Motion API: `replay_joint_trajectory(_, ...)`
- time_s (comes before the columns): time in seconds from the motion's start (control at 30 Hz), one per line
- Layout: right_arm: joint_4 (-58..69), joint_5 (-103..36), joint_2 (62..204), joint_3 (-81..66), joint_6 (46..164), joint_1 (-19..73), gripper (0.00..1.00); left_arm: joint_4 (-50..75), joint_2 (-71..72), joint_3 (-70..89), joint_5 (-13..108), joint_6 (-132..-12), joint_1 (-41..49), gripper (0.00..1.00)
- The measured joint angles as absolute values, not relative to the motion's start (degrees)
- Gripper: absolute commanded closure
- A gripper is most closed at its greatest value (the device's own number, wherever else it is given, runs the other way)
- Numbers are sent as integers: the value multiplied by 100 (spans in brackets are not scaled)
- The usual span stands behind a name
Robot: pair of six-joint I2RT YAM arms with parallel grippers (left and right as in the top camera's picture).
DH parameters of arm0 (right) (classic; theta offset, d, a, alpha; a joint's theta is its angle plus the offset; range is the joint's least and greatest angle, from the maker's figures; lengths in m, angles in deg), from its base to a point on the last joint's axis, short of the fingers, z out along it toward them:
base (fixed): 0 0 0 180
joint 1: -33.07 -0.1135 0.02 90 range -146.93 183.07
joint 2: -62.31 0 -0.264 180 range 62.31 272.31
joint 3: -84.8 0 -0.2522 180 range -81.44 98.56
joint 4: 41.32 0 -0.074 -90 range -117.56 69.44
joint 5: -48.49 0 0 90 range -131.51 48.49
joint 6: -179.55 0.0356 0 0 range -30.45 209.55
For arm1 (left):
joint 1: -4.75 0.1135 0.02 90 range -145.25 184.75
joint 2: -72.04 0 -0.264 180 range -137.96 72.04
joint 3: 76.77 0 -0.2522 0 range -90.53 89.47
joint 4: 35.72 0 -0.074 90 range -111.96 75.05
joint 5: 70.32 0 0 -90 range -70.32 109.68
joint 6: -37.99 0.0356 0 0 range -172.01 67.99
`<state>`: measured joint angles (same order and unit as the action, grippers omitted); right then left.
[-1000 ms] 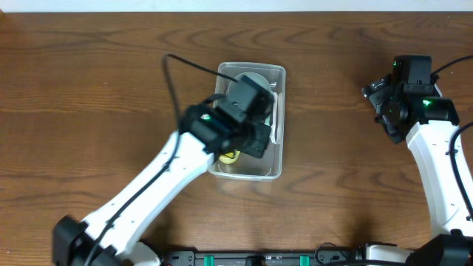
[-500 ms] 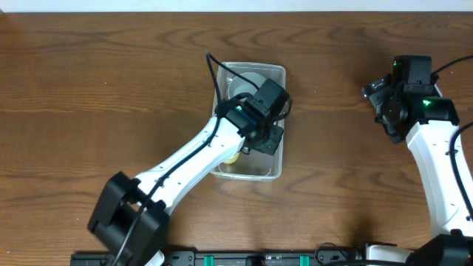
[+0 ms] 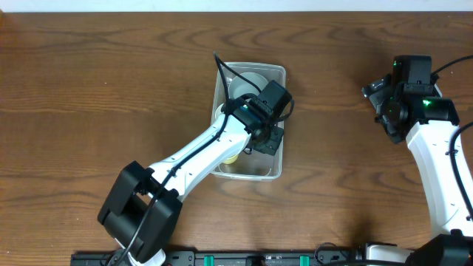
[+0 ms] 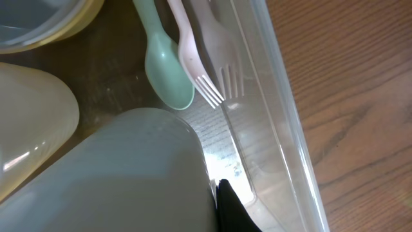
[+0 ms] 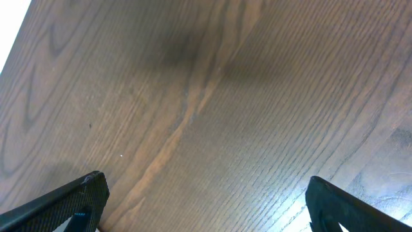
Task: Pack container
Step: 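Lower the grey cup into the container beside the yellow cup and release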
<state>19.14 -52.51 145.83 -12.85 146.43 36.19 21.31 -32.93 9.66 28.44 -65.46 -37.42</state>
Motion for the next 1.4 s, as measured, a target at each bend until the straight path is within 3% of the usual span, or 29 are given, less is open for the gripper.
replay_joint_trajectory(0.33, 1914, -5251, 14583, -1285, 14643, 3619, 1, 2109, -3570, 966, 2846, -6546, -3742, 94)
replay_joint_trajectory(0.5, 1914, -5251, 14583, -1285, 14643, 3619, 1, 2109, -3610, 966, 2842, -6526, -3742, 78)
replay_joint_trajectory(0.63, 1914, -5251, 14583, -1285, 14643, 3619, 1, 2109, -3612, 966, 2828, -6526, -3742, 76)
replay_joint_trajectory(0.83, 1914, -5251, 14583, -1285, 14645, 3619, 1, 2109, -3612, 966, 2828, -6524, -3742, 77)
replay_joint_trajectory(0.93, 1914, -5251, 14583, -1285, 14645, 3619, 1, 2107, -3612, 966, 2833, -6561, -3742, 94)
replay_joint_trajectory(1.4, 1914, -5251, 14583, -1285, 14645, 3619, 1, 2372, -3614, 966, 2826, -6516, -3742, 94)
